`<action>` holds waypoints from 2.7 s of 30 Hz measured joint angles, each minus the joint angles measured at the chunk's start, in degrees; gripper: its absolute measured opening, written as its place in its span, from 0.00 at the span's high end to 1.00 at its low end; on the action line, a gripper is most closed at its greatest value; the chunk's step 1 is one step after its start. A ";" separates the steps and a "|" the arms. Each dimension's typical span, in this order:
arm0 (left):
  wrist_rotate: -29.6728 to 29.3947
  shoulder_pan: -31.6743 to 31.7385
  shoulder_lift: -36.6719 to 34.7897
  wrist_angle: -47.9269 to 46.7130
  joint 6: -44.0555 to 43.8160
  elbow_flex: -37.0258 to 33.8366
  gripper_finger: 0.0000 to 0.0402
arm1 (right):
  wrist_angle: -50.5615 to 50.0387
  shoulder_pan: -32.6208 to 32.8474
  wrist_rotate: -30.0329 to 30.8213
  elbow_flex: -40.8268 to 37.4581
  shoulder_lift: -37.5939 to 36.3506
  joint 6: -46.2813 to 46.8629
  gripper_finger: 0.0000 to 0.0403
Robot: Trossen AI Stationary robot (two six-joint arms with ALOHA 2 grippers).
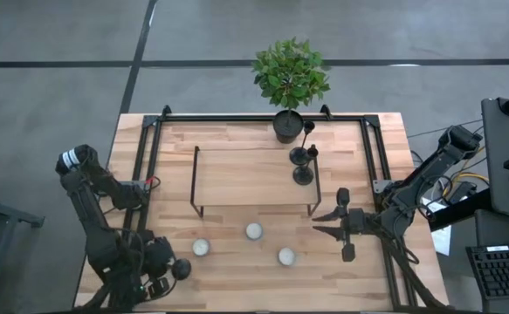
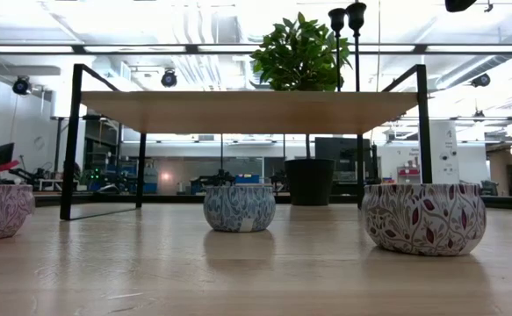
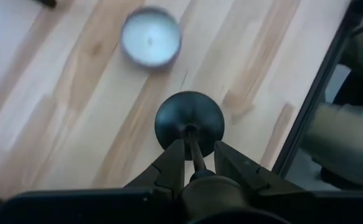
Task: Pick & Place candle stick holders
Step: Put the black candle holder on the shelf aligned with the other black candle holders
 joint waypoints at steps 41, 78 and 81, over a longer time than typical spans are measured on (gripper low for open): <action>6.07 26.89 -1.50 25.21 51.24 4.75 0.81 | -2.91 -18.67 -31.44 34.21 41.95 6.01 0.43; 7.80 29.01 -0.14 29.84 56.67 4.65 0.81 | -14.82 -22.24 -40.89 49.81 52.89 12.12 0.67; 7.60 29.01 -0.14 29.76 56.74 4.65 0.81 | -14.92 -22.36 -41.51 49.79 52.89 12.09 0.75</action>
